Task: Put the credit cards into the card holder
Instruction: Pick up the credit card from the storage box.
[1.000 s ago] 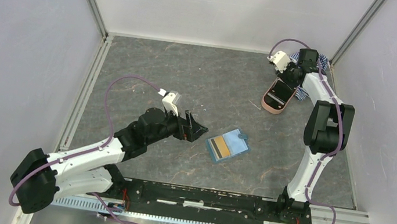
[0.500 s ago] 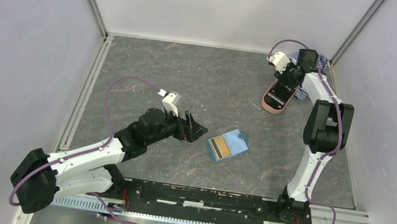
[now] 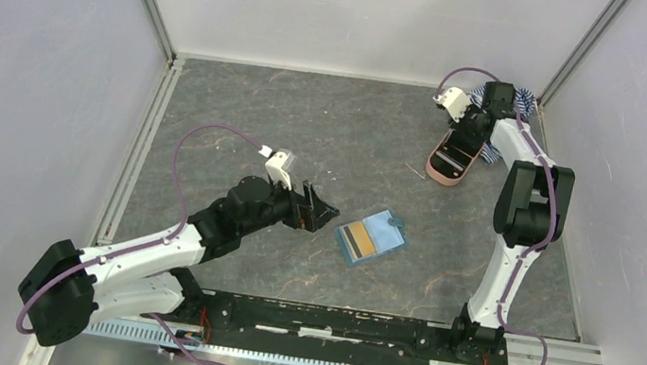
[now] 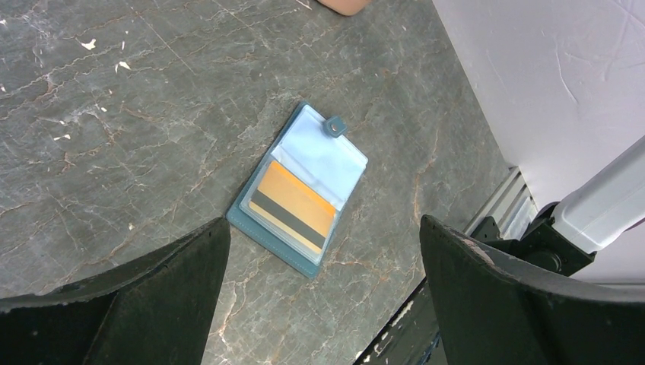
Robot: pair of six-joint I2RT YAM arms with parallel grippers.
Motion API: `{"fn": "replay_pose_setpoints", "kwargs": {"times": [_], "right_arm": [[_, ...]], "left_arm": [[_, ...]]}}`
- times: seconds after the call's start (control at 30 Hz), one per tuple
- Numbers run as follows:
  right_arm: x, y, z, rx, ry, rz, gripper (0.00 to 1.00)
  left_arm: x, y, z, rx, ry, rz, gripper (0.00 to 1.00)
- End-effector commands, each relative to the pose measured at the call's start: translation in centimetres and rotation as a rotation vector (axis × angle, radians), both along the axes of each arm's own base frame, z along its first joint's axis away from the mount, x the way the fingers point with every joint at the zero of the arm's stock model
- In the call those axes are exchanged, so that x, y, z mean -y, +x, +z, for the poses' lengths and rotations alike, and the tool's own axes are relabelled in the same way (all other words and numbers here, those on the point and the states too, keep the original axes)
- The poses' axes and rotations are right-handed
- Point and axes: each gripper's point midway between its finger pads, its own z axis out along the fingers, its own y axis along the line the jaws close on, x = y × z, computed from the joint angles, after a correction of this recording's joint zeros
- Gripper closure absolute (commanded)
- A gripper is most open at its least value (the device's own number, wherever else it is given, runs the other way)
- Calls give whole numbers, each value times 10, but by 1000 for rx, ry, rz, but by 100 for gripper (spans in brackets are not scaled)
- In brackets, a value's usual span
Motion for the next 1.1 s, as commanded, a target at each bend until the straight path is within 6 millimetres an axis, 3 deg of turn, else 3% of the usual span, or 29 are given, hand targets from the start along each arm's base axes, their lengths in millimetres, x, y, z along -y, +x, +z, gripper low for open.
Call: {"fn": "replay_pose_setpoints", "kwargs": {"times": [0.0,0.1,0.33,0.53,0.83,1.07], "right_arm": [[4,9,14,47,-18,-3,76],[4,10,27,81,-17,0,81],[3,11,49,121,-11,5,82],[-1,7,46,104,8,15,84],[-10,-1,53,97,54,42,100],[-9,-6,50,74,89,37,100]], "left_arm": [[2,3,13,3,-64,16,0],[2,3,13,3,-65,16,0],[3,3,13,1,-65,13,0],[3,2,14,2,-68,12,0],[3,2,14,1,-71,12,0],[5,1,13,-5,-77,2,0]]}}
